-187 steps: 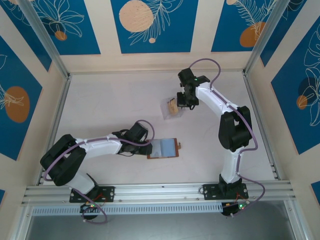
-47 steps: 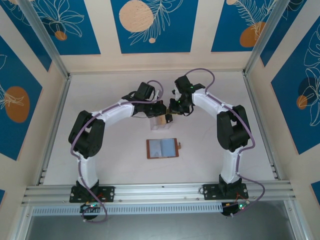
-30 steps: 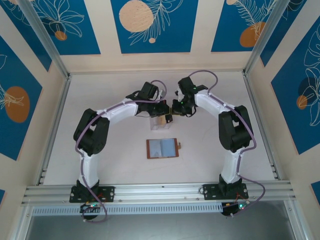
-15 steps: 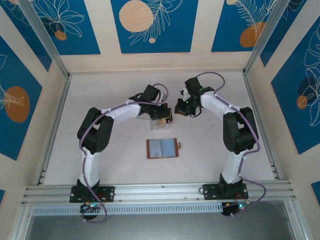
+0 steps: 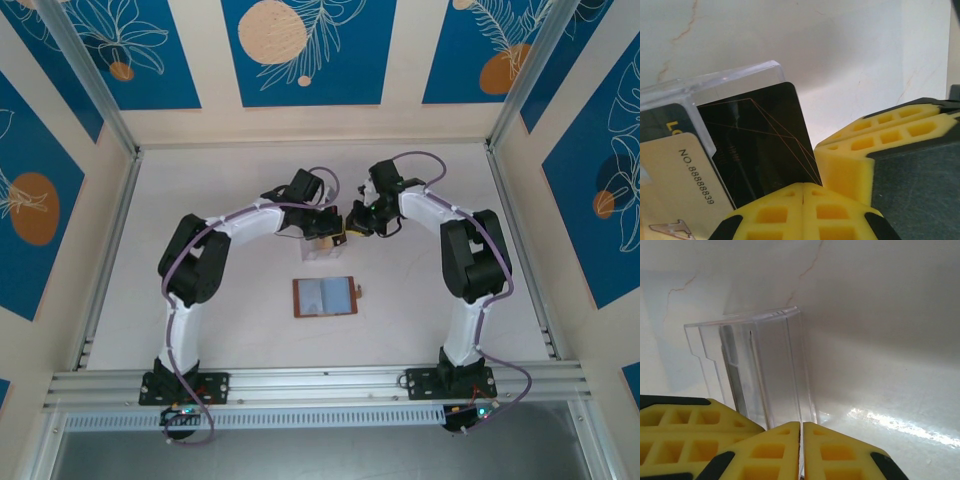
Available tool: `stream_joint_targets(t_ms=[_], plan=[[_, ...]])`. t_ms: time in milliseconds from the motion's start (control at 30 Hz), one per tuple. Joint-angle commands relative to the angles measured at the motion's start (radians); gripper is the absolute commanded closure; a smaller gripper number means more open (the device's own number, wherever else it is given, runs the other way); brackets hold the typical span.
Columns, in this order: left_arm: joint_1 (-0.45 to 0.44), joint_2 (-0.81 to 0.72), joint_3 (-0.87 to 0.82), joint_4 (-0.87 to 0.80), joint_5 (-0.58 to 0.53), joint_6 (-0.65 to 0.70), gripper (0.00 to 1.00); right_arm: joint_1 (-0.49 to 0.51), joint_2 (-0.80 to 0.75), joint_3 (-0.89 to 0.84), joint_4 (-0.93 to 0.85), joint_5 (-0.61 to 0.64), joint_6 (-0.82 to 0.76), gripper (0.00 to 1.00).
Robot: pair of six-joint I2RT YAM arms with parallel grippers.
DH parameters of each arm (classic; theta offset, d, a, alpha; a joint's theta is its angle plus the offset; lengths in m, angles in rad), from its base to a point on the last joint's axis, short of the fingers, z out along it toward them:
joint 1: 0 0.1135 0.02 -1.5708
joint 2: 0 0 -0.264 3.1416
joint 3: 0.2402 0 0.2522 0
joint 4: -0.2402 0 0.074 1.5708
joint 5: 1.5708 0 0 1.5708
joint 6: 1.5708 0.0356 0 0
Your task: Put the credit cards into the card holder
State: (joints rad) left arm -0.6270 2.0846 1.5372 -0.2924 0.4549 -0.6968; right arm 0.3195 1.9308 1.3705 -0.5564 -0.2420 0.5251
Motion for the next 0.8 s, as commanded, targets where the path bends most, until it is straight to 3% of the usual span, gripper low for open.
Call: stream_joint_targets(t_ms=[0,767], plan=[[-0.012,0.008,0.019,-0.036,-0.031,0.032,1.00,-0.016,0.013,-0.016,0.018,-0.055,0.019,0.88],[-0.003,-0.047,-0.006,-0.050,-0.058,0.052,1.00,-0.013,0.024,-0.022,0.021,-0.062,0.012,0.88]])
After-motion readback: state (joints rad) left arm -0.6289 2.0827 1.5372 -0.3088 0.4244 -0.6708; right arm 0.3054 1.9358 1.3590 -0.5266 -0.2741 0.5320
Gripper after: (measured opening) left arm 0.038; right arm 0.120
